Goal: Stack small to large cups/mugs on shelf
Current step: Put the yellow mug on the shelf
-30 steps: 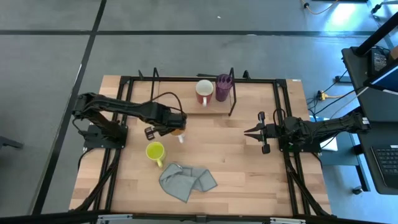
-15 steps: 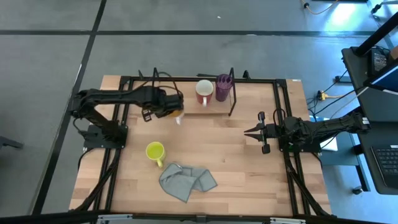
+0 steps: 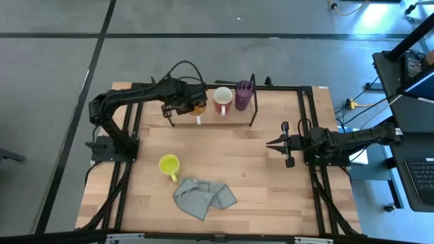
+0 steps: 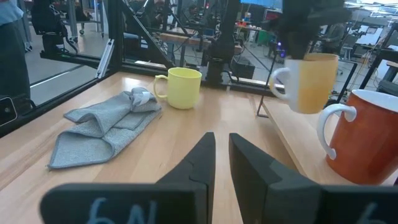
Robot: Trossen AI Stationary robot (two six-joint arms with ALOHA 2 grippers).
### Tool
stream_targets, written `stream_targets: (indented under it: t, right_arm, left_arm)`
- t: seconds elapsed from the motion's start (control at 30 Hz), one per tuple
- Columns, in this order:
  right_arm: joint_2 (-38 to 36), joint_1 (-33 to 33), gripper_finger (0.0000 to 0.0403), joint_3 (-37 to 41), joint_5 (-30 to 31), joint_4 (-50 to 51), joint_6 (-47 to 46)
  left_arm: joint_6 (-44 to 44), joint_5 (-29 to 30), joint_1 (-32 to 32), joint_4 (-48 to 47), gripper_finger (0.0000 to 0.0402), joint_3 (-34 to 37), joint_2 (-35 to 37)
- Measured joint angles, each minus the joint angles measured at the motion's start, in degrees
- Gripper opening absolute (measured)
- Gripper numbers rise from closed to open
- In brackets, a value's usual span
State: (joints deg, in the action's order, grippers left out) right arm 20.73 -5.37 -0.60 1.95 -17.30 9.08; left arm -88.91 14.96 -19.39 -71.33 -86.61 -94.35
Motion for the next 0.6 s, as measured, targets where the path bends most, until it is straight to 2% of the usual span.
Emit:
stream_targets:
  t: [0.3,0.6]
  right_arm:
    - [0.01,-0.01,0.0049,0.0,-0.01,0.0,-0.02]
    - [0.0,-0.02,0.0049,0.0,-0.02,0.0,0.0]
  left_arm:
    - [5.77,-1.42,-6.4,2.45,0.0008,0.01,-1.65]
    - [8.18,-4.37,-6.87,5.46,0.0008,0.02,-5.38]
